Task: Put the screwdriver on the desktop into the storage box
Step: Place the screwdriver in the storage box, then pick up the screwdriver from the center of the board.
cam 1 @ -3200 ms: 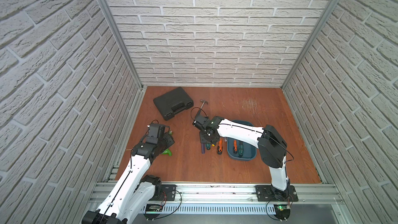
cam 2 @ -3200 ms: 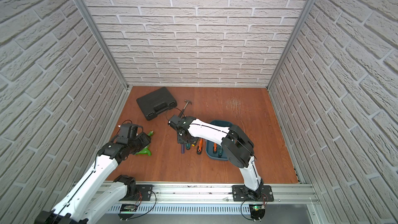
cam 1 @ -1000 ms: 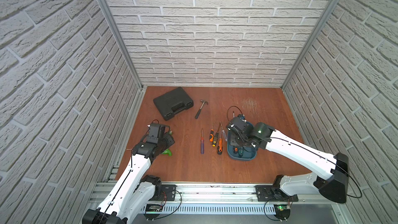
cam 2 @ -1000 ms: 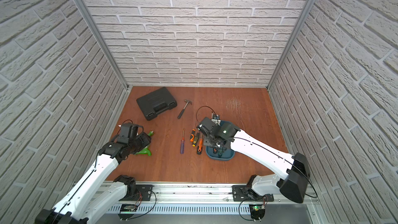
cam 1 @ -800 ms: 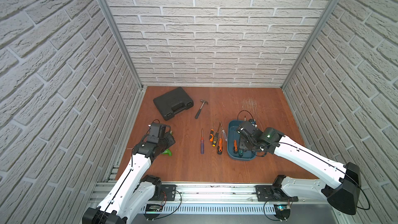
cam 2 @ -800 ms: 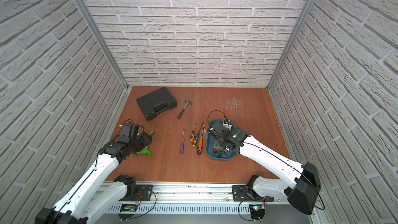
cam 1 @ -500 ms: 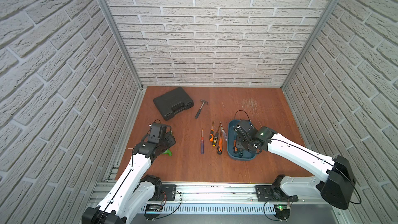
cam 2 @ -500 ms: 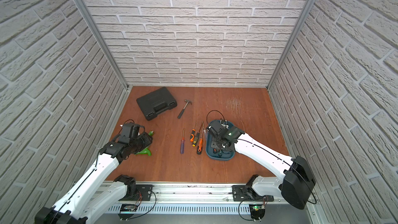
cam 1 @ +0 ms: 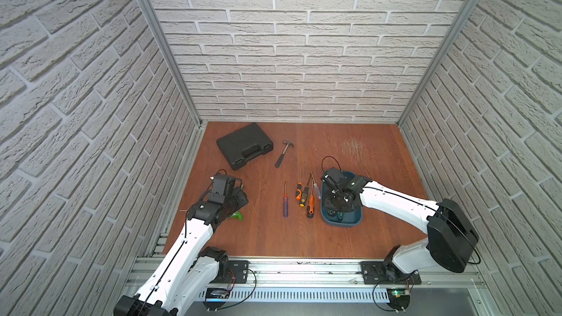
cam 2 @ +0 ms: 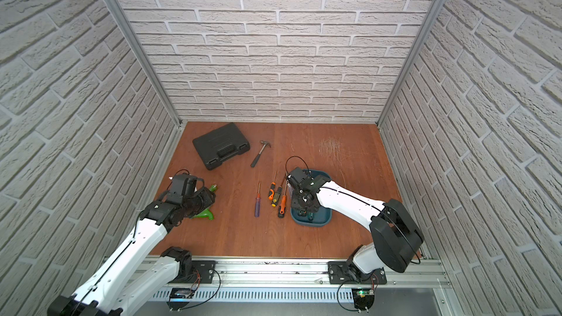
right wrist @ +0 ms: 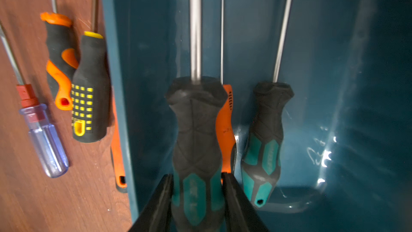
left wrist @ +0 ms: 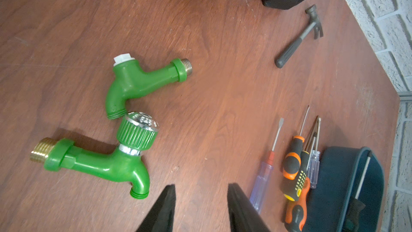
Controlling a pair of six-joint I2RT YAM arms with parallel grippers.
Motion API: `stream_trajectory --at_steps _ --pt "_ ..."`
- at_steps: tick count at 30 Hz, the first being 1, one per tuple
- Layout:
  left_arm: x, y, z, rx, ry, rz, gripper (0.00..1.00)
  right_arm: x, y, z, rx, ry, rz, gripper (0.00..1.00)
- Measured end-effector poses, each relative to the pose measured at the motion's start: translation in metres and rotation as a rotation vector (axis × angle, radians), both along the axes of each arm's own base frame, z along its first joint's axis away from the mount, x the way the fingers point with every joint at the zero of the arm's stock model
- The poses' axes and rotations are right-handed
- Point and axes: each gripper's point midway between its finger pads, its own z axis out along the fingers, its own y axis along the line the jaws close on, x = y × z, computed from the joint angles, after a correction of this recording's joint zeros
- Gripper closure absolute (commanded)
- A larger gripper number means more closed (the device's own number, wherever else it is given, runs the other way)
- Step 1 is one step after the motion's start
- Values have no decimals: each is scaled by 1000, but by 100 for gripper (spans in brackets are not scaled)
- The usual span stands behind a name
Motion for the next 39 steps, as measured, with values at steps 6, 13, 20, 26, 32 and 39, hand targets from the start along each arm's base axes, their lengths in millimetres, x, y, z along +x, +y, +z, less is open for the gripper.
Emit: stream_trajectory --at_steps 6,13,20,26,32,39 --pt "0 0 0 0 0 0 56 -3 0 -10 -6 34 13 72" --pt "0 0 0 -1 0 -1 56 -3 -1 -15 -16 48 11 51" --pt "0 -2 -3 -3 14 -6 56 -3 -3 -11 -23 45 9 42" --pt "0 -11 -9 -4 50 -46 53 4 -6 29 9 -59 -11 41" --pt "0 -58 -11 30 96 -240 48 6 -21 97 77 -243 -75 41" --pt "-10 -122 -20 106 144 -478 40 -14 -49 124 101 -332 -139 42"
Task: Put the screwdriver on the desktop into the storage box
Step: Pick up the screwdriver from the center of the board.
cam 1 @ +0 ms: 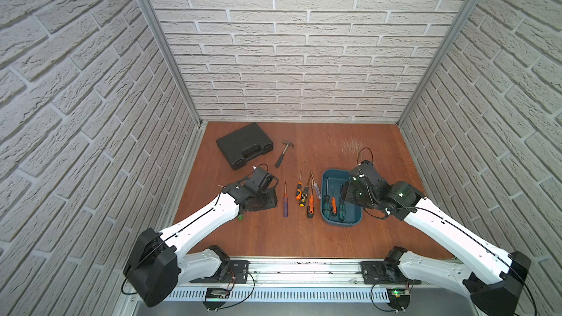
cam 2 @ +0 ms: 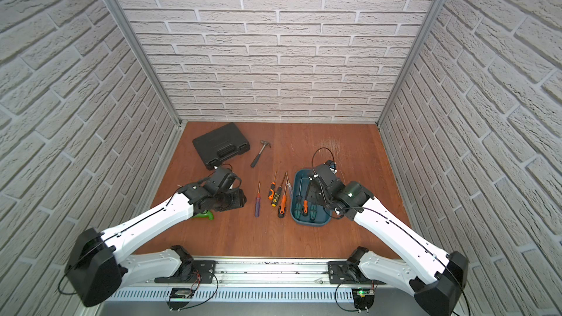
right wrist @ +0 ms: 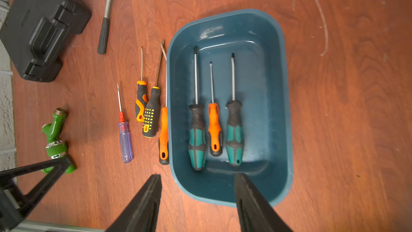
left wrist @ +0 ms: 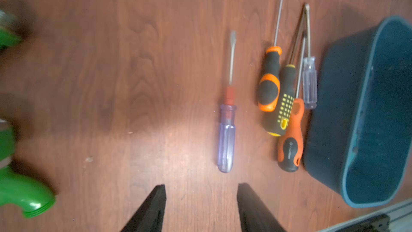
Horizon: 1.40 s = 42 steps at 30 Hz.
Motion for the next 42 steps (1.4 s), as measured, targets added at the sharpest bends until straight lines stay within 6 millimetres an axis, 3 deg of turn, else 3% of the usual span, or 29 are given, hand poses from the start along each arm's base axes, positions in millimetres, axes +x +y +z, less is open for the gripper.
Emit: stream_trajectory --at_steps 3,10,18,27,31,35,40,42 --pt "-5 -18 -15 36 60 -54 39 -12 -10 0 8 -3 -13 41" --pt "15 -52 -35 121 120 -118 43 -34 -28 -12 19 11 -36 42" --pt "19 -51 -75 255 209 -130 60 -48 -36 -14 60 -14 -41 42" --pt "30 -56 -78 327 191 -133 87 -60 -46 -15 60 -31 -24 42" --pt "32 -56 -65 375 148 -138 89 -62 -47 -13 61 -39 -19 42" --pt "36 -70 -25 376 56 -140 90 -62 -49 -14 49 -41 -13 43" --pt "35 -134 50 227 -111 -175 90 -62 -53 -11 44 -60 -19 44" --pt "30 -162 70 172 -146 -203 90 -63 -56 -8 46 -77 -26 44"
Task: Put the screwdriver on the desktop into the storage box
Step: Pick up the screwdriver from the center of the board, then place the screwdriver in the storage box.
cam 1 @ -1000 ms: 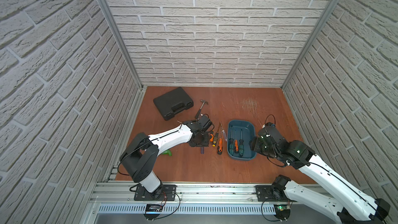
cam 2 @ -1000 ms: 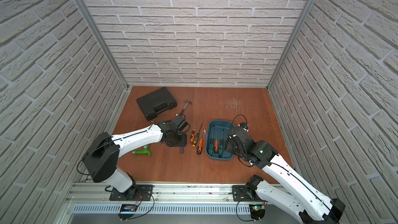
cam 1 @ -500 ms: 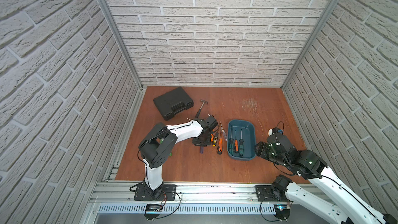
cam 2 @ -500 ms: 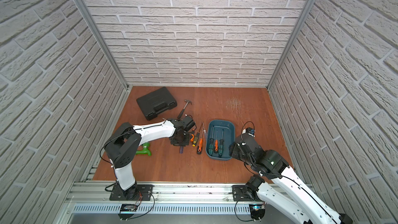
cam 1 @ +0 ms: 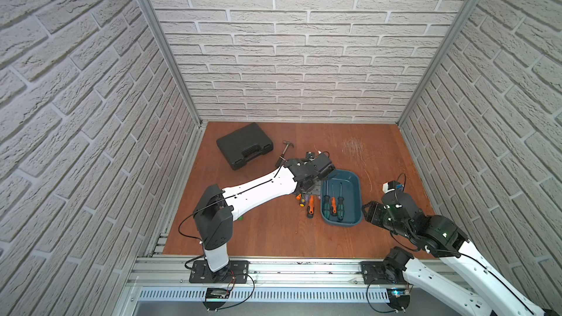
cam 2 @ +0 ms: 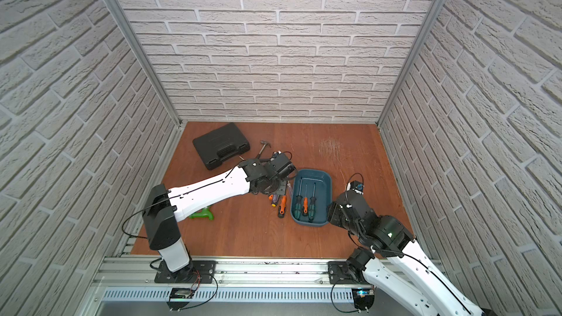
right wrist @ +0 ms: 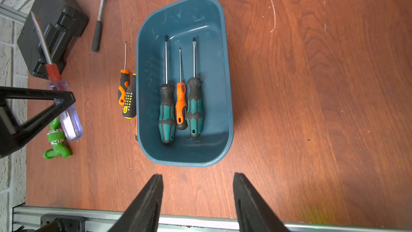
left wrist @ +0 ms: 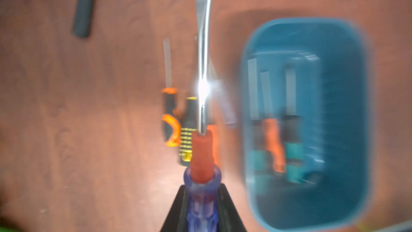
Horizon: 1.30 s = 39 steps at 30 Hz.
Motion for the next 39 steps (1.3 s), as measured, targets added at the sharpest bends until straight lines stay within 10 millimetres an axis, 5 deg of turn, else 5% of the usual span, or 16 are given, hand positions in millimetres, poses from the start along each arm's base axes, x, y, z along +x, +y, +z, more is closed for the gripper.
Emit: stream_trajectory --at_steps 3,6,11,16,28,32,39 --pt "-4 -42 8 -46 -11 -49 89 -3 -6 5 3 -29 -13 44" --pt "-4 -74 -9 -44 14 -81 89 -7 -12 7 -3 -41 -25 44" --pt "-8 -109 -52 -13 84 -120 88 -14 -20 8 0 -50 -40 44" --pt "-13 -133 -70 -30 131 -143 87 -21 -28 9 8 -64 -63 43" --pt "-35 -159 -92 -76 208 -168 81 -30 -35 6 20 -57 -87 44" --pt "-35 -164 -105 -82 225 -156 58 -30 -35 6 21 -56 -88 43" --pt "-31 -167 -106 -90 210 -138 53 -30 -35 5 22 -54 -90 43"
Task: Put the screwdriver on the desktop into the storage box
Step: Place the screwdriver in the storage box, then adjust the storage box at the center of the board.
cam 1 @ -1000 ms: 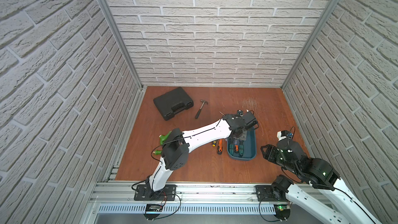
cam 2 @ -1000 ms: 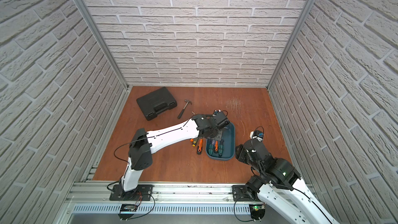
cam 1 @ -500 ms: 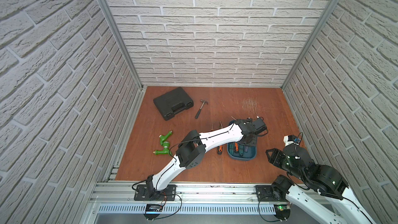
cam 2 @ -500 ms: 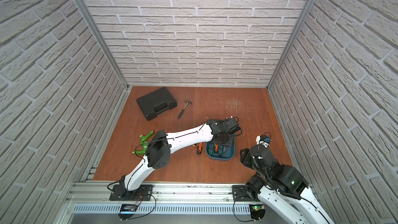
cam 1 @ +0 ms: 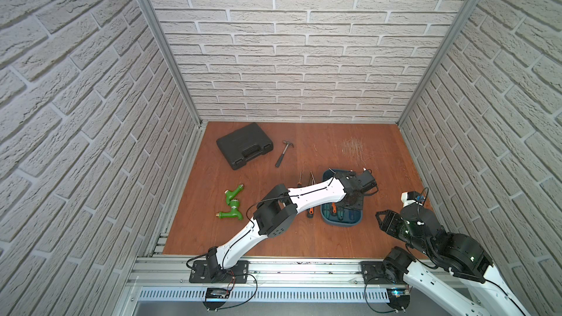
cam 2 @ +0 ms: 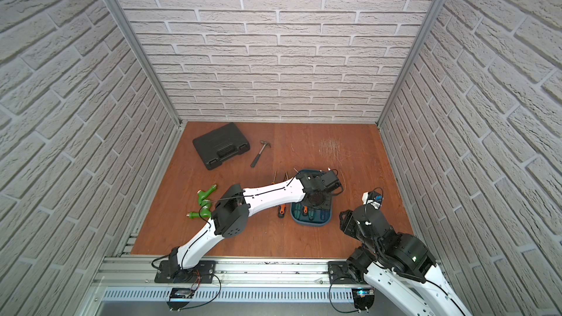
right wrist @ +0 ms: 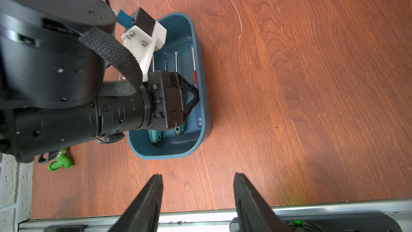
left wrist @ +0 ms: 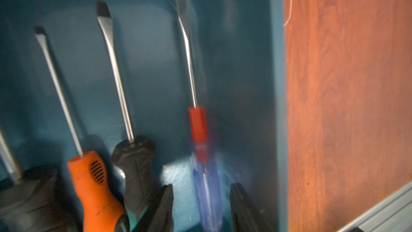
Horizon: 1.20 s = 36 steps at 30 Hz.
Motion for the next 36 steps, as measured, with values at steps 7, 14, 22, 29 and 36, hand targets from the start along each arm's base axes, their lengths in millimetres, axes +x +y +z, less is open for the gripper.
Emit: stream_trajectory --at_steps 7,14,22,29,36 --pt "20 32 54 1 -173 75 55 1 2 -1 -6 8 7 43" --pt "31 133 166 -77 -411 283 55 19 24 -8 -46 85 76 51" --pt "23 275 140 10 -432 587 56 56 71 -5 -30 151 185 52" --pt "-8 342 105 41 -382 745 56 82 140 -10 -69 215 348 50" --pt "-20 364 95 27 -368 838 56 94 207 -22 -150 260 469 51"
